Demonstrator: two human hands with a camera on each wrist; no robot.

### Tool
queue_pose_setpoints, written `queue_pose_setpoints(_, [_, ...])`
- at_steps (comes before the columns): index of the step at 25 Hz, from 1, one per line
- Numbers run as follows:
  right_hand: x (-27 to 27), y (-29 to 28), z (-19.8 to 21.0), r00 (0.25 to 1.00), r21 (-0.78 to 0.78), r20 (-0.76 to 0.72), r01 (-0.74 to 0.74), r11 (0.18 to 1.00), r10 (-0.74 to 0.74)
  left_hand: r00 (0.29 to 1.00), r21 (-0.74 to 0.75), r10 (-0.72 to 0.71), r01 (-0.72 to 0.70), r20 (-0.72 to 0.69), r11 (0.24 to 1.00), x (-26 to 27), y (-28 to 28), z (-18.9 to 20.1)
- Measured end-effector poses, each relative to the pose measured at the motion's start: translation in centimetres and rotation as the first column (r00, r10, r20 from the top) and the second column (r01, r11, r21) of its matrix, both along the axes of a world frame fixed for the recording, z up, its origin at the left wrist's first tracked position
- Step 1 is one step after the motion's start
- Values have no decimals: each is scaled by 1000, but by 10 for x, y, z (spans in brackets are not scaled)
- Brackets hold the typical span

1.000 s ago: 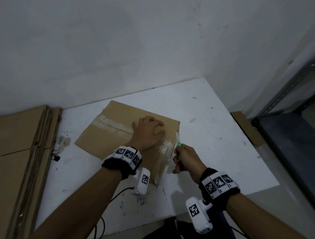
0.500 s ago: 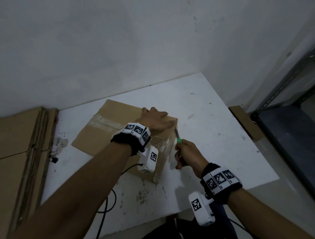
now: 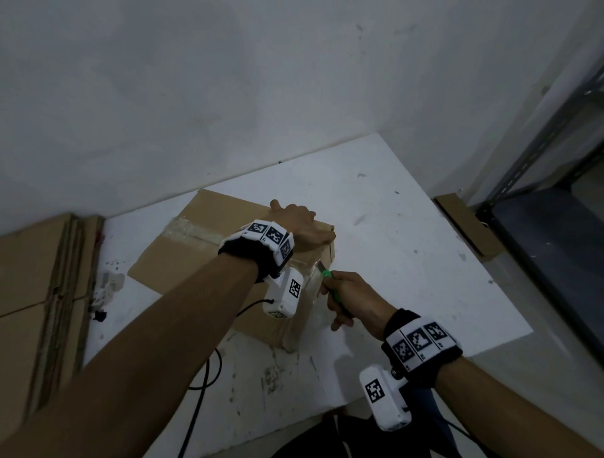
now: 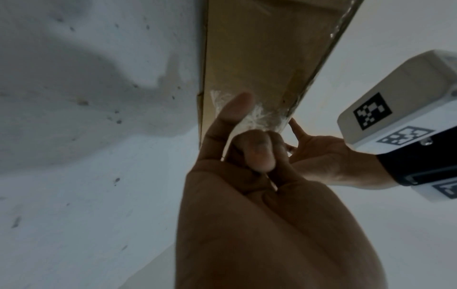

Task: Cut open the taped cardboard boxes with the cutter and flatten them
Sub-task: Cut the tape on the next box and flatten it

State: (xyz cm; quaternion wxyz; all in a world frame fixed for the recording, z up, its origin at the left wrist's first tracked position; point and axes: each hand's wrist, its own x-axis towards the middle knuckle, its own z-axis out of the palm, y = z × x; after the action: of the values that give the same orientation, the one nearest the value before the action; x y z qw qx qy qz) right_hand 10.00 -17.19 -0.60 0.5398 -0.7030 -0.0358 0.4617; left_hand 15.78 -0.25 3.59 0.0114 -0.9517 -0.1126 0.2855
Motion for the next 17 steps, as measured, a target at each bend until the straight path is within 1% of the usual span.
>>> queue_pose_setpoints(2, [5,1,2,1000,3,13,24,1000,-24,999,8,-31,31,-13,999,1,3,-3])
queue_pose_setpoints(4, [7,0,4,999,-3,28,15,1000,-15,998,26,-55,56,-10,998,0,4,-4])
queue_pose_setpoints(6, [7,-4,6,999,-6,21,-36,999,36,998,26,-68,69,-7,997,-3,5,-3])
queue_pose_setpoints(9, [6,-15,6,989,-31,-14,-151,988,150,995,22,-102,102,-16,994,-11,7,1])
queue_pose_setpoints(11, [7,-17,6,980,-52,1,-201,978,201,995,27,-101,101,-13,995,-16,7,2])
queue_pose_setpoints(12, [8,-15,6,981,-53,23,-193,980,195,996,30,-93,94,-10,995,-18,5,2])
queue_pose_setpoints(15, [12,-7,6,991,-52,90,-92,994,97,996,38,-90,91,-18,995,-19,1,1])
queue_pose_setpoints(16, [12,-6,6,991,-55,98,-88,995,93,995,45,-93,94,-22,995,-18,0,0])
queue_pose_setpoints(17, [11,-6,5,989,-62,92,-114,992,119,995,49,-92,93,-28,994,-17,1,0])
